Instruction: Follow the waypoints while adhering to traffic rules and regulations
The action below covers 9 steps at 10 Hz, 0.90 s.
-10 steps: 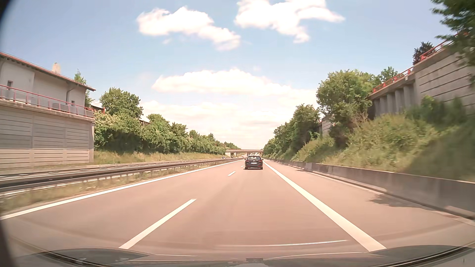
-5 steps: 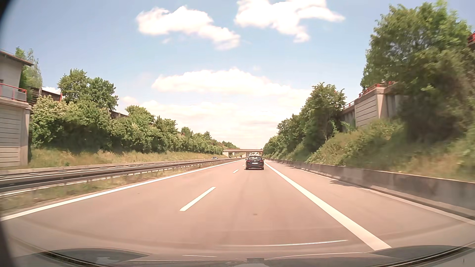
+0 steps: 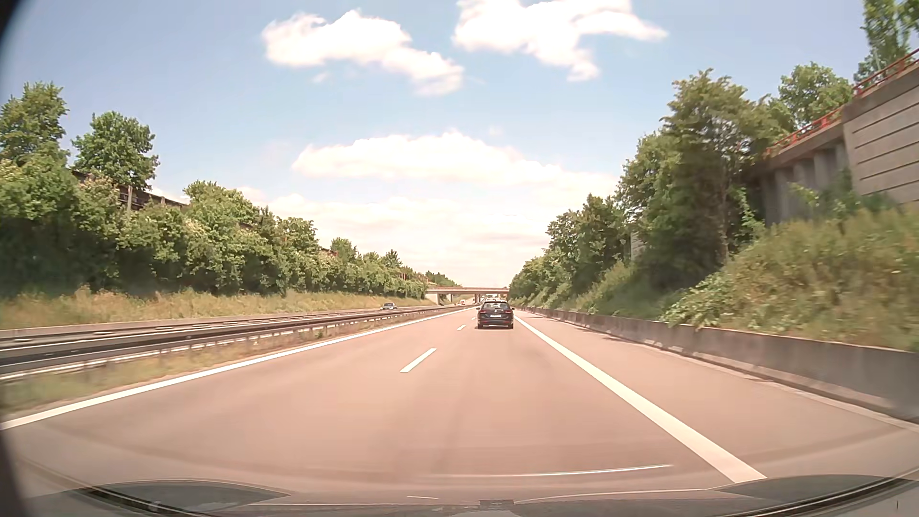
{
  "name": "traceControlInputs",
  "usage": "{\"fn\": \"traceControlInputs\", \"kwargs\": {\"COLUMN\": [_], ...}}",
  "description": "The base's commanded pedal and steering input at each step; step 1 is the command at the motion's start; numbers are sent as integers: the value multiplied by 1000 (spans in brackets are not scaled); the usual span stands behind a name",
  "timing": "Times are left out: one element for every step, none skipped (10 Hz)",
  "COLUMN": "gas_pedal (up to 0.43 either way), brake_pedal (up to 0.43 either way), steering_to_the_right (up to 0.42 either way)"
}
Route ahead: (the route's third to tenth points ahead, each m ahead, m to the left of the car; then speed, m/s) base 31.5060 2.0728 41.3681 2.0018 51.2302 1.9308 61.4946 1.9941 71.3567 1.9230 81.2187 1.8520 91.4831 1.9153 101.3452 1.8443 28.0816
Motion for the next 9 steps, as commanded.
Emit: {"fn": "traceControlInputs", "kwargs": {"gas_pedal": [150,150,150,150,150,157,157,157,157], "brake_pedal": [12,12,12,12,12,12,6,12,12], "steering_to_the_right": [0,0,0,0,1,2,2,2,1]}}
